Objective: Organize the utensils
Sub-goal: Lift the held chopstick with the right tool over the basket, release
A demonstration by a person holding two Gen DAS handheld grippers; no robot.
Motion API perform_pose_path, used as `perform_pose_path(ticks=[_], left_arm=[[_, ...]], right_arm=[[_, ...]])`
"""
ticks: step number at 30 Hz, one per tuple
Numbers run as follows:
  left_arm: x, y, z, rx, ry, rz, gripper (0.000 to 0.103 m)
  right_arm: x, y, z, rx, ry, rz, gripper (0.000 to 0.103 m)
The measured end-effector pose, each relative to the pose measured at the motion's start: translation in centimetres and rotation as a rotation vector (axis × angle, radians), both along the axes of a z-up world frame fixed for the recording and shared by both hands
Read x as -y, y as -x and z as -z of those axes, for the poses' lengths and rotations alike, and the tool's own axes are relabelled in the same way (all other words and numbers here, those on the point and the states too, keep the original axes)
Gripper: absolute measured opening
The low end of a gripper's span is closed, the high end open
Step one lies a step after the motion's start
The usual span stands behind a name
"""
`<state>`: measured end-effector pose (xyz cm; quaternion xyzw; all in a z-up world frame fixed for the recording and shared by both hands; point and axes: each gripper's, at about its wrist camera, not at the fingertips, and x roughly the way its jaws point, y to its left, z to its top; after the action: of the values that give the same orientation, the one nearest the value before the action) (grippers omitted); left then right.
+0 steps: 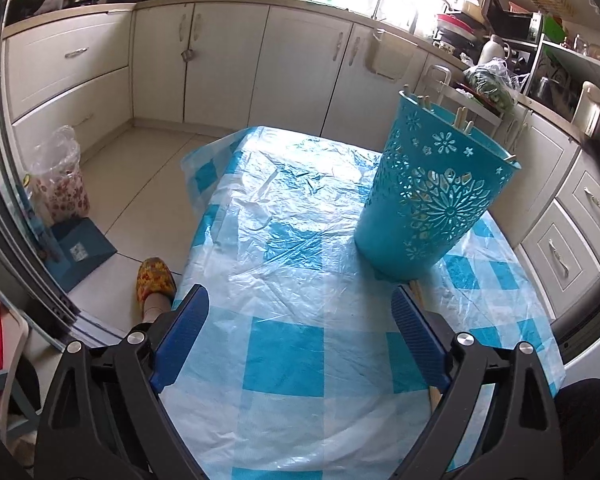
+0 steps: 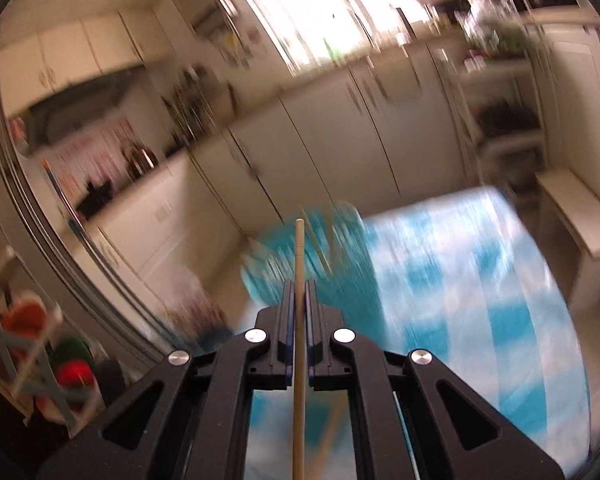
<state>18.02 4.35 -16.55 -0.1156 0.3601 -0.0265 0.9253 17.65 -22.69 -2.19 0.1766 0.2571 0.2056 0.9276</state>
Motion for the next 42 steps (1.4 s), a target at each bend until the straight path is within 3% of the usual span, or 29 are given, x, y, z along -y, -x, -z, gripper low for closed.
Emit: perform_pose_path(ticks=[5,8,13,24,30,37,42], left_arm=[[0.1,0.6,-0.2,-0.003,0.021,-0.003,0.090],[0.3,1.0,-0.3,0.003,0.019,-0.002,0.090],[0.5,1.4,-0.6,0.017,0.017,0.005,0.090],[1.2,1.6,-1.4,0.043,0.013,0.018,0.090],[2.0,1.9,-2.0,0.053,0.006,0.037,0.090],[2.2,2.4,-2.2,0.058,0.014,0.042,0.090],[0.8,2.3,-2.1,0.055,0.071,0.007,0.090]], right_arm=[[-2.0,-5.2,-2.7,0.168,-0.039,0.060,0.006],[-2.8,-7.5,-2.4,0.194,-0.020,0.098,0.006],[-4.0,-10.2,0.1,0.151,0.026,0.123,0.006],[-5.1,-8.5,3.0,0.103,0.119,0.060,0.006],[-4.5,-8.8,2.9,0.078,0.124,0.052,0.006],[-5.2,-10.5,3.6,-0.058,0.133,0.019,0.006],[-5.7,-10.8,3.9,-0.124,0.191,-0.003,0.006]])
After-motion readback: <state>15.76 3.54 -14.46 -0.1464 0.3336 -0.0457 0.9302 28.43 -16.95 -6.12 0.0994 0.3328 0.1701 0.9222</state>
